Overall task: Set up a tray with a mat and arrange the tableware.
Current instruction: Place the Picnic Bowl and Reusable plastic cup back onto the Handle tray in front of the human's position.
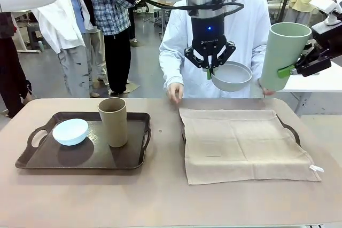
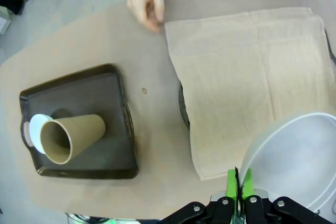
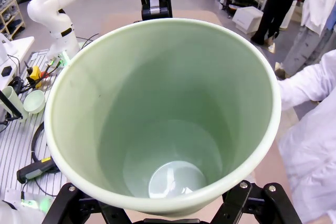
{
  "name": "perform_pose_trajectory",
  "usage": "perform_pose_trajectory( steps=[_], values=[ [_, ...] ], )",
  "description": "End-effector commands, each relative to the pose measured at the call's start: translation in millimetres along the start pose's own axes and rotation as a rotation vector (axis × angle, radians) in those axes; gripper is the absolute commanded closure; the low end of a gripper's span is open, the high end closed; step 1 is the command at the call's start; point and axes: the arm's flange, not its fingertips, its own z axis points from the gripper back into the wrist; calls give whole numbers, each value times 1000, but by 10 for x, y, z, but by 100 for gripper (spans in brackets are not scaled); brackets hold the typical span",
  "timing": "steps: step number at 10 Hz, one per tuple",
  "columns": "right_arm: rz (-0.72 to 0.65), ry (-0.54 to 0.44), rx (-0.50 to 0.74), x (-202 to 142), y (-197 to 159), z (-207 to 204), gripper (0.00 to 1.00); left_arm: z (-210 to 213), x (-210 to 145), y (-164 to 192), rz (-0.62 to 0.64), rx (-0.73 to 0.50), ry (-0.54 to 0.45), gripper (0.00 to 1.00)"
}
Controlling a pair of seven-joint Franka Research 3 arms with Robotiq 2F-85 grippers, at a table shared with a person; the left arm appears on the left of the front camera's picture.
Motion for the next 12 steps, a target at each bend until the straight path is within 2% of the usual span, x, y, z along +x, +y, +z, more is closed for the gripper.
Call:
perform_pose_trajectory(
  steps=[1,4,5,6,9,12],
  values=[
    [12,7,-2,5,-8,0,100,22,3,5,-15,-7,2,97],
    [12,7,-2,5,-8,0,100,22,3,5,-15,-7,2,97],
    [0,0,0,0,0,0,17,0,0,0,0,0,0,96],
    [44,-40,27,-258,-84,-124,17,-310,59,78,15,-21,6,96],
    [31,-65,48,-882,-178,-385,17,-1023,17,116,-5,-54,28,96],
    [-9,-19,63,-1472,-201,-686,17,-1547,-34,196,-24,-4,59,96]
  ],
)
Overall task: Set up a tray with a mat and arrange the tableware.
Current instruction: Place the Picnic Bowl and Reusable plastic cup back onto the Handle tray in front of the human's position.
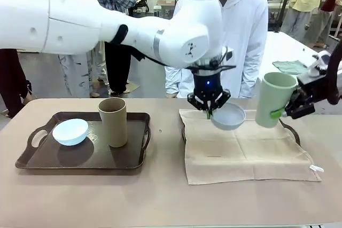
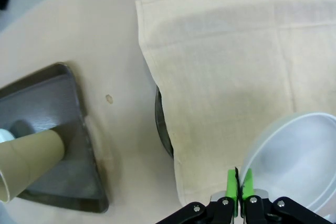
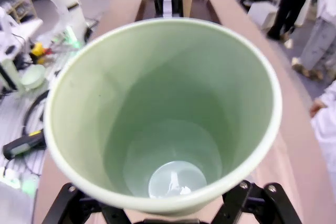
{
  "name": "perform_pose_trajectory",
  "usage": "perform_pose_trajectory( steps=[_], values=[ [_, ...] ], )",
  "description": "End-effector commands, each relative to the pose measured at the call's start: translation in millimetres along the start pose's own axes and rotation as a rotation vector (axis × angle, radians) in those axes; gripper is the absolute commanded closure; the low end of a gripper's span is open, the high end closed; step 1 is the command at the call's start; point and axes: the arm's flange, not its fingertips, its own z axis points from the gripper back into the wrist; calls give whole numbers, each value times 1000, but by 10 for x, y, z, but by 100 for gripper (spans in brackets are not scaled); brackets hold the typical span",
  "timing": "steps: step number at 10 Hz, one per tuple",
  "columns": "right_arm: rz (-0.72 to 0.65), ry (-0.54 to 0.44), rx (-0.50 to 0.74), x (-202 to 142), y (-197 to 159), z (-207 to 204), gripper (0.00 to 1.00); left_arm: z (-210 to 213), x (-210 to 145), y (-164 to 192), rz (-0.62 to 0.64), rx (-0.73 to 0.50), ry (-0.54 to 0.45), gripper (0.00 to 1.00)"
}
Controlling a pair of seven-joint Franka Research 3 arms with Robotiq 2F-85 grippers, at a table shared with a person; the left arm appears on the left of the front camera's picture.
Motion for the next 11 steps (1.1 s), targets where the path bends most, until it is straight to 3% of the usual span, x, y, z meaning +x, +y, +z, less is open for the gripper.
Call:
perform_pose_trajectory(
  steps=[1,3,9,11],
  values=[
    [-6,-1,-11,-213,-50,-123,17,-134,-28,100,-21,5,10,96],
    [-33,7,-8,-393,-106,-246,17,-295,3,167,-15,-25,11,96],
    [-50,24,14,-427,-73,-224,17,-316,38,81,-1,6,17,96],
    [-44,-44,49,-611,-135,-278,17,-501,66,138,-48,0,13,96]
  ],
)
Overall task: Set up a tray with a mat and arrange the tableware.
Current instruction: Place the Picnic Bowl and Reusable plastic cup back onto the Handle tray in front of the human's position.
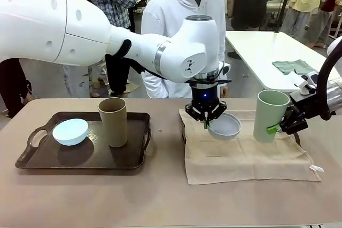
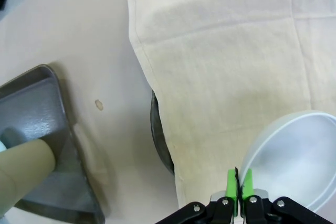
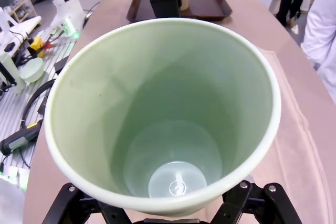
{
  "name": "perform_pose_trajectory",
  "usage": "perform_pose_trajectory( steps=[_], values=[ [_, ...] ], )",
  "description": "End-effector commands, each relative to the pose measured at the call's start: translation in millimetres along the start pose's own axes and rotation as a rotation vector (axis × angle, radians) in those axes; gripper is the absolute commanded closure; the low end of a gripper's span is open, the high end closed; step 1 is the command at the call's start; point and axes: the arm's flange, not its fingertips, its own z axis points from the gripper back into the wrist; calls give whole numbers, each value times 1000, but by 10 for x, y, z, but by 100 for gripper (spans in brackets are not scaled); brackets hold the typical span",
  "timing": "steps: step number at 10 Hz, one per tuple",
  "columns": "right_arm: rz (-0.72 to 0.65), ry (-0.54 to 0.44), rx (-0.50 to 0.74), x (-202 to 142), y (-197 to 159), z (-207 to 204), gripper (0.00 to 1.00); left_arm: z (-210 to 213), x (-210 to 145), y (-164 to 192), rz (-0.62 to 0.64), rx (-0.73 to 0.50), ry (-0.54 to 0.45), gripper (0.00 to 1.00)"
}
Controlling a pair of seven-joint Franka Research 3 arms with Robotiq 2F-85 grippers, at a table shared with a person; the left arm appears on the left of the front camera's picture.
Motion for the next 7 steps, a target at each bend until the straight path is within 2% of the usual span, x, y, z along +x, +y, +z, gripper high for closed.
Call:
perform_pose_trajectory(
  steps=[1,3,7],
  values=[
    [33,-86,19,-125,-96,-38,17,-145,41,35,-50,19,-41,96],
    [19,-92,25,-182,-122,-105,17,-234,61,-1,-73,14,-91,96],
    [-19,-59,18,-327,-192,-202,17,-393,131,-11,-77,-7,-70,96]
  ],
)
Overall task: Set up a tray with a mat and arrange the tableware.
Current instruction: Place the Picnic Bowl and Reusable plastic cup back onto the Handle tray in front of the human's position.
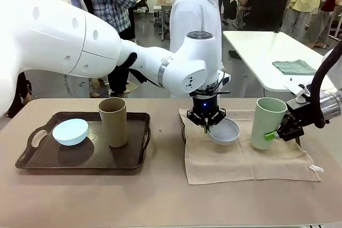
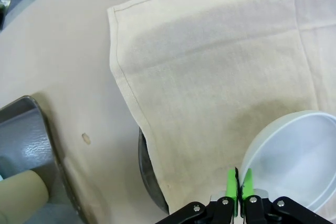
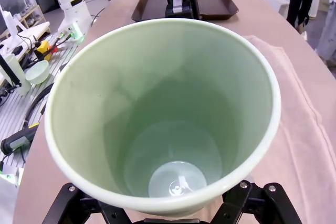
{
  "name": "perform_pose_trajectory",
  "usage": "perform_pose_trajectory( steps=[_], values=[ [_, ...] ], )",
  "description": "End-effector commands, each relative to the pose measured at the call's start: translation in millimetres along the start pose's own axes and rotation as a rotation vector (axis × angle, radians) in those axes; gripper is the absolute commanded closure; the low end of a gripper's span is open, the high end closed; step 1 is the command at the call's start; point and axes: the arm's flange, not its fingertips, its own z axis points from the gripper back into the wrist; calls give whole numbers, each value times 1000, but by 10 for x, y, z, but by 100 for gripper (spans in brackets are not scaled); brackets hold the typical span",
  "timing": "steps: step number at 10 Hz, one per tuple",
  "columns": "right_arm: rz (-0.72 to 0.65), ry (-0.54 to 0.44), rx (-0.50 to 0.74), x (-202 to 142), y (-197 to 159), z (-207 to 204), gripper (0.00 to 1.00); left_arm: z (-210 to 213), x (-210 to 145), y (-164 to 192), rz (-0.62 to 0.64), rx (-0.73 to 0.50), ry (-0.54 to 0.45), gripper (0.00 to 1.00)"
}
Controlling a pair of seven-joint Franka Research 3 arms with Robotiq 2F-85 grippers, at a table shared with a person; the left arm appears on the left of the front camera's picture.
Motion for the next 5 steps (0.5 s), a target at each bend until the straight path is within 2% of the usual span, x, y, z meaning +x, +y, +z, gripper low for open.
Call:
perform_pose_trajectory(
  steps=[1,2,3,4,5],
  values=[
    [-3,-10,-25,-39,-85,-40,17,-36,32,-11,-9,-10,-10,96],
    [-7,-2,-20,-70,-88,-55,17,-48,32,-14,-5,-13,-4,96],
    [-15,3,-14,-94,-100,-55,0,-47,39,-11,-1,-12,2,96],
    [-23,5,-15,-110,-107,-48,0,-41,40,-11,-2,-10,14,79],
    [-29,12,-20,-111,-100,-39,0,-28,33,-4,2,-6,23,37]
  ],
)
